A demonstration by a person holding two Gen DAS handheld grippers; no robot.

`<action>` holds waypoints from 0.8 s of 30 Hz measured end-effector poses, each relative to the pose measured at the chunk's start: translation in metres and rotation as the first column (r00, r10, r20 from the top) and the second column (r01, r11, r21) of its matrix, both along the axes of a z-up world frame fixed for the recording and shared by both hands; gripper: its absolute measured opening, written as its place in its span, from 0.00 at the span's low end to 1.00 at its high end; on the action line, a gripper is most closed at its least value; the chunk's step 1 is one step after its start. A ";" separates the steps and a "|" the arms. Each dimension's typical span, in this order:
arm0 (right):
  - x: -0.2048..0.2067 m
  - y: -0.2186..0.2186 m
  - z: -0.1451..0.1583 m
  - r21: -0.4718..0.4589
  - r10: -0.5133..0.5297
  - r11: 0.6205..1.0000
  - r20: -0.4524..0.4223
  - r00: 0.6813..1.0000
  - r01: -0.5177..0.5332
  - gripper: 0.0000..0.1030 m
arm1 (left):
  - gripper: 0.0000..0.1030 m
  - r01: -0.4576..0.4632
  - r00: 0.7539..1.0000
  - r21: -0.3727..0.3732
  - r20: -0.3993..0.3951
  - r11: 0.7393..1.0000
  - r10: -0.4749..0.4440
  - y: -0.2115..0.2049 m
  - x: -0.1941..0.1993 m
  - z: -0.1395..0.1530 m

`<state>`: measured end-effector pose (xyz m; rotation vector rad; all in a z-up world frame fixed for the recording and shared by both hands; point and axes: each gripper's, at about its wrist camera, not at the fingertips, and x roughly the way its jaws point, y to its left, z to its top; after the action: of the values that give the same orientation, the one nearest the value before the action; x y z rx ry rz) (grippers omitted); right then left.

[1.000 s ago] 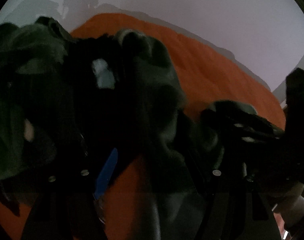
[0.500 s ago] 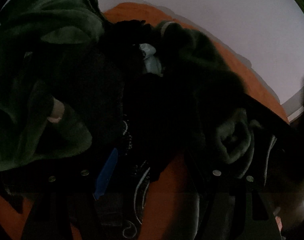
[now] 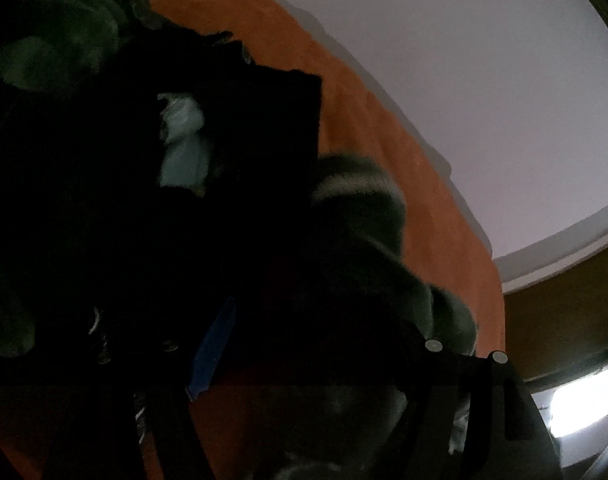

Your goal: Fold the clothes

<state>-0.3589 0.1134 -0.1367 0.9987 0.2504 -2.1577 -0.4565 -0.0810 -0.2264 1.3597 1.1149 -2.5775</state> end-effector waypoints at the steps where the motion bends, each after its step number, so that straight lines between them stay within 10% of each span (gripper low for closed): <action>1: 0.002 0.006 -0.001 0.001 -0.002 1.000 0.003 1.000 0.002 0.07 | 0.69 -0.005 1.000 -0.009 0.011 1.000 0.005 0.000 -0.004 0.001; 10: 0.029 0.049 -0.018 0.011 0.028 1.000 0.041 0.999 -0.029 0.07 | 0.69 0.091 0.996 0.036 0.009 0.995 -0.091 0.022 -0.041 0.008; 18: 0.036 0.041 -0.023 0.004 0.044 0.999 0.063 0.997 -0.045 0.07 | 0.69 0.136 0.961 -0.002 0.241 0.991 -0.132 0.059 -0.090 -0.031; 20: 0.037 0.039 -0.024 0.001 0.048 0.999 0.069 0.996 -0.048 0.07 | 0.45 0.113 0.964 0.027 0.240 0.993 -0.116 0.062 -0.092 -0.034; 21: 0.038 0.038 -0.023 -0.003 0.048 0.999 0.073 0.996 -0.048 0.07 | 0.04 0.108 0.966 0.031 0.234 0.994 -0.112 0.065 -0.093 -0.033; 24: 0.037 0.043 -0.021 -0.002 0.040 0.999 0.072 0.997 -0.040 0.12 | 0.06 0.097 0.980 -0.033 0.176 0.995 -0.090 0.062 -0.082 -0.008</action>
<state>-0.3215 0.1562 -0.1574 1.0600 0.2332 -2.0814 -0.5384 -0.0192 -0.2347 1.6284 0.9877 -2.4672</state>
